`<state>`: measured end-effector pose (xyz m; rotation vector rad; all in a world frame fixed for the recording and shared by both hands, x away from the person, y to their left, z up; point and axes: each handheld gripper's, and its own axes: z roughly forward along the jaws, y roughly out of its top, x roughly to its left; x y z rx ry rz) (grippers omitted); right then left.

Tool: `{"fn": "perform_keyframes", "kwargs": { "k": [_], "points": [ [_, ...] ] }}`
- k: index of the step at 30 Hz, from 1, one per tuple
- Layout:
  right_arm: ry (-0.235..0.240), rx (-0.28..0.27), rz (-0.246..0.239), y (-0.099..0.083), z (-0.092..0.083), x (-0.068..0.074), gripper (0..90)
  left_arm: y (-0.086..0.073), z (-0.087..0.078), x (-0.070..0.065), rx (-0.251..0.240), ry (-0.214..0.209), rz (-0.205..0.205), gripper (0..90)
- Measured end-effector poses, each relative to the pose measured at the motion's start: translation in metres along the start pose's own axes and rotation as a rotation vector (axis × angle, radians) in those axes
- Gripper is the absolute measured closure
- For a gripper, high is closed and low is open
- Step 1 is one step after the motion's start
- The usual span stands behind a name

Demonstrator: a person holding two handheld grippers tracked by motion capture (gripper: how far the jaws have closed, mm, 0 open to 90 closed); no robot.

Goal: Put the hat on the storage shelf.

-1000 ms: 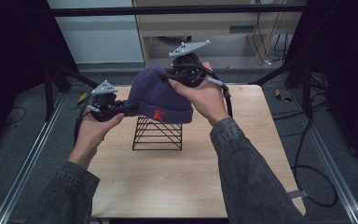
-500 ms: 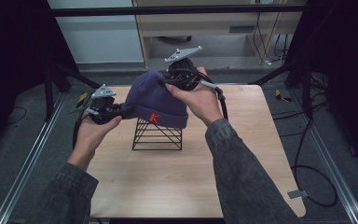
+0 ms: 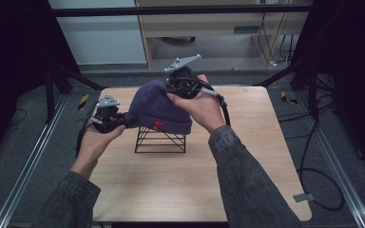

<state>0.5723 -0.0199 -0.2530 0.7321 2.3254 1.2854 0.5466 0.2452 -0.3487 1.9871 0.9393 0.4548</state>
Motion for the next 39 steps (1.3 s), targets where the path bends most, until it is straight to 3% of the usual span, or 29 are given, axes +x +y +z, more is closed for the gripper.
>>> {"fn": "perform_keyframes", "kwargs": {
  "k": [20,39],
  "points": [
    [0.029,0.049,-0.020,-0.006,0.013,0.011,76.1,-0.022,0.008,0.005,0.021,-0.013,-0.021,69.5],
    [0.045,0.069,-0.025,-0.012,0.019,0.018,76.0,-0.032,0.012,0.005,0.037,-0.012,-0.027,69.2]
  ]
}}
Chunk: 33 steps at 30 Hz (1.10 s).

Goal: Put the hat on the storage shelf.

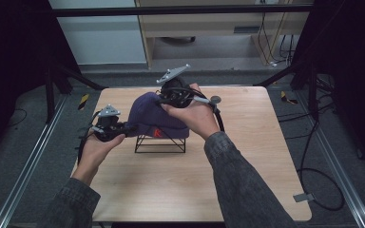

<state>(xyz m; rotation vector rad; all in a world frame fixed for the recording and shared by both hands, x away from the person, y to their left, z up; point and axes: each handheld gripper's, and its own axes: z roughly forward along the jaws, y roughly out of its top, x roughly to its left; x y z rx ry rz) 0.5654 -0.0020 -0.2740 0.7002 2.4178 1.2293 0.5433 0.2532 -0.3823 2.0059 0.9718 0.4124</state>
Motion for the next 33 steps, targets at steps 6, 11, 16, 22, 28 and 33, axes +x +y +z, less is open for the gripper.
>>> {"fn": "perform_keyframes", "kwargs": {
  "k": [6,11,16,22,28,33],
  "points": [
    [0.005,0.012,-0.001,-0.002,0.003,0.001,76.0,-0.004,0.003,0.001,0.009,-0.004,0.002,69.2],
    [0.010,0.026,0.001,-0.006,0.007,0.002,76.0,-0.010,0.006,0.003,0.012,-0.005,-0.009,69.2],
    [0.018,0.036,0.000,-0.009,0.010,0.005,76.0,-0.013,0.006,0.005,0.017,0.000,-0.013,69.2],
    [0.022,0.048,0.002,-0.013,0.014,0.006,75.9,-0.018,0.008,0.006,0.027,-0.003,-0.015,69.2],
    [0.025,0.048,0.006,-0.016,0.016,0.007,75.9,-0.020,0.008,0.007,0.025,0.002,-0.017,69.2],
    [0.030,0.054,0.006,-0.017,0.017,0.008,75.9,-0.023,0.009,0.008,0.025,-0.002,-0.023,69.2]
  ]
}}
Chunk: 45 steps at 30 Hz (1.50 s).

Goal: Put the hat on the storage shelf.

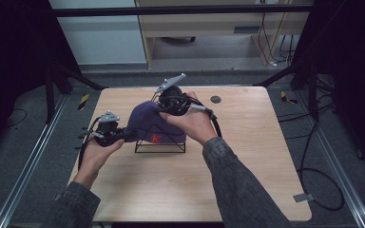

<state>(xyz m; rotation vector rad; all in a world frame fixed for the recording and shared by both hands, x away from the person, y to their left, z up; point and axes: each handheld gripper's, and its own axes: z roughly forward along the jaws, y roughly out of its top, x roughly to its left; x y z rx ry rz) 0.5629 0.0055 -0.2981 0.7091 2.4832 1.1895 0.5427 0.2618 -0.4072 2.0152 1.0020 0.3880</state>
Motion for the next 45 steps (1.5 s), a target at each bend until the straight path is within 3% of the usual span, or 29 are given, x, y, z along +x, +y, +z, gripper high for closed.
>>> {"fn": "perform_keyframes", "kwargs": {
  "k": [45],
  "points": [
    [0.017,0.041,0.023,-0.005,0.024,0.007,74.9,-0.021,0.009,0.010,0.019,0.006,-0.033,68.7]
  ]
}}
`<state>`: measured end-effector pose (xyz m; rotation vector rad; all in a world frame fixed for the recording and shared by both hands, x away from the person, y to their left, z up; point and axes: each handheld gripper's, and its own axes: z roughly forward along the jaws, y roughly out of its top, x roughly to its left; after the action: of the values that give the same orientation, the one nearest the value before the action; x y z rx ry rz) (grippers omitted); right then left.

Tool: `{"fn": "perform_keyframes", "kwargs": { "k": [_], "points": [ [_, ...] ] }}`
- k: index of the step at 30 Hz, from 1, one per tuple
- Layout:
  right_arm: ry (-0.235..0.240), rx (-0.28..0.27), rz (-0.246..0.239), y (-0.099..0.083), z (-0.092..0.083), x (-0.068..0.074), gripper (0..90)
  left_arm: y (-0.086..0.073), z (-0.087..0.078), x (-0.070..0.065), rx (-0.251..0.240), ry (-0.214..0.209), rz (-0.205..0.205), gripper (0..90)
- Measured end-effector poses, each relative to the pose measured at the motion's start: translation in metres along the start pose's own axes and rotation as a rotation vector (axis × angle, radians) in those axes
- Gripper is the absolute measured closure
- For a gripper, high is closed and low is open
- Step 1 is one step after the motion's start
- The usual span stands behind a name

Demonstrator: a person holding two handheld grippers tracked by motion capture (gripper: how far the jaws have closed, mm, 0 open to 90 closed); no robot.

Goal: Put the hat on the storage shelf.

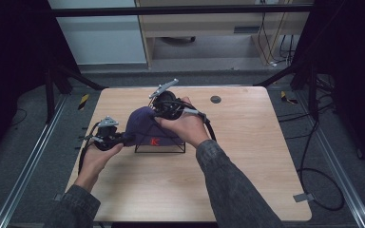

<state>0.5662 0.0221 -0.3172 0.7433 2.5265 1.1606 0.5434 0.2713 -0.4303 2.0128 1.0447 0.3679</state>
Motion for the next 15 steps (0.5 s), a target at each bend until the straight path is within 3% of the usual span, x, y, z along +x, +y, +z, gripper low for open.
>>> {"fn": "perform_keyframes", "kwargs": {
  "k": [9,15],
  "points": [
    [0.004,0.003,-0.002,-0.0017,0.0027,0.0013,74.9,-0.0014,0.0018,0.0000,0.015,0.000,0.015,68.0],
    [0.006,0.007,-0.004,-0.0019,0.0037,0.0022,74.6,-0.0045,0.0035,0.0021,0.013,-0.004,0.001,67.6]
  ]
}}
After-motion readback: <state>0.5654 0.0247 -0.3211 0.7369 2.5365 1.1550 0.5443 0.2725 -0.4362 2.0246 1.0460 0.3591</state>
